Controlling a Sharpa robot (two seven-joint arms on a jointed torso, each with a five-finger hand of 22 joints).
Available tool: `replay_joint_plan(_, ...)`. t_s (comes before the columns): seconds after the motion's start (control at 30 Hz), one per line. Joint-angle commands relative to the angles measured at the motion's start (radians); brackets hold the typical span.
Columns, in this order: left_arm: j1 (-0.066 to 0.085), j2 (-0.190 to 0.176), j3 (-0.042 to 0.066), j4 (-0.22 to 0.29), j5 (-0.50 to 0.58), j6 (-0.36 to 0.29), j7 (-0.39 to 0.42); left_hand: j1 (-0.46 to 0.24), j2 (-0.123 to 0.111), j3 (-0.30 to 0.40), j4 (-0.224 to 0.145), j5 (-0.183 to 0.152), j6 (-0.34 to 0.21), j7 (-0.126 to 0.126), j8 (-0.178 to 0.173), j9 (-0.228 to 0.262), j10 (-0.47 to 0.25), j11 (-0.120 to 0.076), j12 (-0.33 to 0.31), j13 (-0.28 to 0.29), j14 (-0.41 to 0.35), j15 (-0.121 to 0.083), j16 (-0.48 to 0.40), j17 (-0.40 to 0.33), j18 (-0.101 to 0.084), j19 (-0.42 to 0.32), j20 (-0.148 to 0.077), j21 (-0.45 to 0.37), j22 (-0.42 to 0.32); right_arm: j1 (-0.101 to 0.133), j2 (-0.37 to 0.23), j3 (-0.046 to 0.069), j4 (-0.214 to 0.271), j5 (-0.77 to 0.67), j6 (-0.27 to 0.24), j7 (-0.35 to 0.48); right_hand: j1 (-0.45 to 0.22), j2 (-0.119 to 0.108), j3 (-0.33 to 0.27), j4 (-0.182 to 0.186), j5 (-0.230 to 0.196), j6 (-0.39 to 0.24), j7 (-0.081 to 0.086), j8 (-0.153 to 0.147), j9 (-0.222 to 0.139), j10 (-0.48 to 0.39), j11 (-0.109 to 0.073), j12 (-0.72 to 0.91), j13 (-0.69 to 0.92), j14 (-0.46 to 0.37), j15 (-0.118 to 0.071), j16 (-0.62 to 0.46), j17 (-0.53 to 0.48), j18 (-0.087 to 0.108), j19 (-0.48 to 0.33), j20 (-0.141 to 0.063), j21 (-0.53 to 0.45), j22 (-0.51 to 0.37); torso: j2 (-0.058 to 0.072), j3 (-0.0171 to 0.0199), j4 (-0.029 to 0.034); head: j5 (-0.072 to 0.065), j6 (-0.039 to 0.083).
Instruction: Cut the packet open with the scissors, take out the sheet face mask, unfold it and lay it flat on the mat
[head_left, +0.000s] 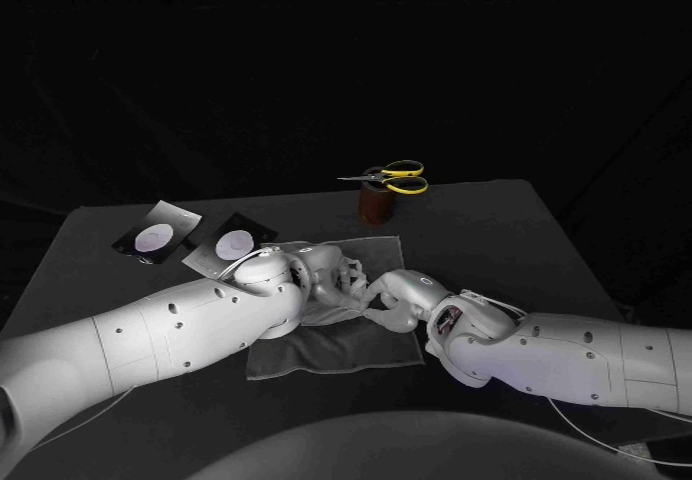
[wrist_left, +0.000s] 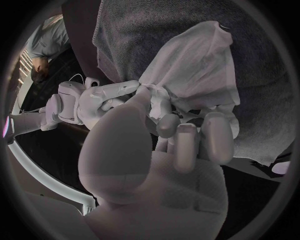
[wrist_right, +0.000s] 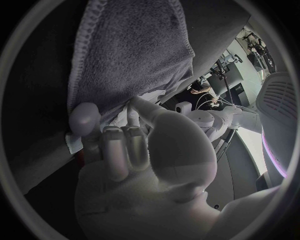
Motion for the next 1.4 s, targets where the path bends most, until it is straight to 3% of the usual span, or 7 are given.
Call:
replay_joint_plan(0.03,-0.004,0.009,-0.003,0.001,-0.055,0.054,-0.044,0.034,0.012,-0.048,0.032,-0.001,0.010,-0.006,0.012,0.004,0.014,-0.003,0.010,0.010,0.062,-0.004,-0.004,0.080,-0.009,0.007,-0.005,0.009,0.033,-0.012,-0.002,-0.011,-0.012,-0.001,0.074,-0.052,-0.002,-0.004,-0.006,0.001,-0.005,0.004,0.010,-0.002,-0.002,0.106,-0.002,0.004,0.245,0.107,-0.007,0.005,0.264,0.021,-0.007,-0.002,-0.006,0.000,0.000,-0.0004,0.0001,0.001,0.000)
replay_joint_plan(0.57,-0.005,0.027,-0.008,0.008,-0.119,0.103,-0.077,0.109,0.043,-0.104,0.070,0.000,0.029,-0.020,0.034,0.014,0.038,-0.015,0.031,0.042,0.067,-0.015,0.004,0.100,-0.015,0.021,-0.013,0.026,0.053,-0.012,0.000,-0.011,-0.015,-0.003,0.076,-0.055,-0.002,-0.004,-0.006,0.001,-0.005,0.004,0.010,-0.002,-0.002,0.106,-0.002,0.004,0.245,0.107,-0.007,0.005,0.264,0.021,-0.007,-0.002,-0.006,0.000,0.000,-0.0009,0.0011,0.005,0.000)
replay_joint_plan(0.87,-0.005,0.044,-0.017,0.004,-0.146,0.116,-0.083,0.210,0.079,-0.040,0.072,0.002,0.042,-0.026,0.010,-0.010,0.037,-0.022,0.028,0.042,0.068,-0.021,0.006,0.106,-0.016,0.024,-0.018,0.032,0.060,-0.012,0.002,-0.011,-0.015,-0.003,0.079,-0.057,-0.002,-0.004,-0.006,0.001,-0.005,0.004,0.010,-0.002,-0.002,0.106,-0.002,0.004,0.245,0.107,-0.007,0.005,0.264,0.021,-0.007,-0.002,-0.006,0.000,0.001,-0.0001,-0.0010,0.009,0.000)
replay_joint_plan(1.0,-0.005,0.044,-0.018,0.006,-0.148,0.116,-0.080,0.249,0.071,0.064,0.073,0.002,0.056,-0.025,-0.019,-0.037,0.032,-0.023,0.021,0.037,0.069,-0.024,0.007,0.108,-0.016,0.025,-0.020,0.033,0.062,-0.012,0.002,-0.011,-0.015,-0.004,0.081,-0.059,-0.002,-0.004,-0.006,0.001,-0.005,0.004,0.010,-0.002,-0.002,0.106,-0.002,0.004,0.245,0.107,-0.007,0.005,0.264,0.021,-0.007,-0.002,-0.006,0.000,0.000,0.0000,-0.0002,0.008,0.000)
replay_joint_plan(1.13,-0.005,0.042,-0.019,0.008,-0.145,0.116,-0.076,0.241,0.016,0.260,0.069,0.007,0.085,-0.020,-0.048,-0.064,0.027,-0.022,0.017,0.033,0.068,-0.017,0.006,0.108,-0.016,0.024,-0.019,0.033,0.062,-0.012,0.002,-0.011,-0.015,-0.005,0.082,-0.059,-0.003,-0.005,-0.007,0.000,-0.004,0.003,0.010,-0.004,-0.003,0.106,-0.002,0.003,0.245,0.107,-0.007,0.005,0.264,0.021,-0.007,-0.003,-0.007,-0.001,0.000,-0.0003,0.0002,0.007,0.000)
replay_joint_plan(1.27,-0.005,0.040,-0.019,0.012,-0.141,0.117,-0.072,0.204,-0.020,0.397,0.027,0.005,0.079,-0.012,-0.044,-0.058,0.027,-0.011,0.013,0.028,0.068,-0.012,0.006,0.107,-0.016,0.022,-0.013,0.031,0.061,-0.012,0.001,-0.011,-0.015,-0.005,0.083,-0.060,-0.003,-0.005,-0.007,0.000,-0.004,0.003,0.010,-0.004,-0.003,0.106,-0.002,0.003,0.245,0.107,-0.007,0.005,0.264,0.021,-0.007,-0.003,-0.007,-0.001,0.000,-0.0008,0.0000,0.005,0.000)
replay_joint_plan(1.4,-0.006,0.036,-0.018,0.018,-0.137,0.116,-0.071,0.170,-0.028,0.468,-0.013,0.006,0.065,-0.004,-0.037,-0.047,0.026,-0.006,0.008,0.021,0.068,-0.008,0.005,0.105,-0.015,0.020,-0.009,0.030,0.059,-0.012,0.001,-0.011,-0.014,-0.006,0.085,-0.060,-0.003,-0.005,-0.007,0.000,-0.004,0.003,0.010,-0.004,-0.003,0.106,-0.002,0.003,0.245,0.107,-0.007,0.005,0.264,0.021,-0.007,-0.003,-0.007,-0.001,0.000,-0.0010,0.0002,0.005,0.000)
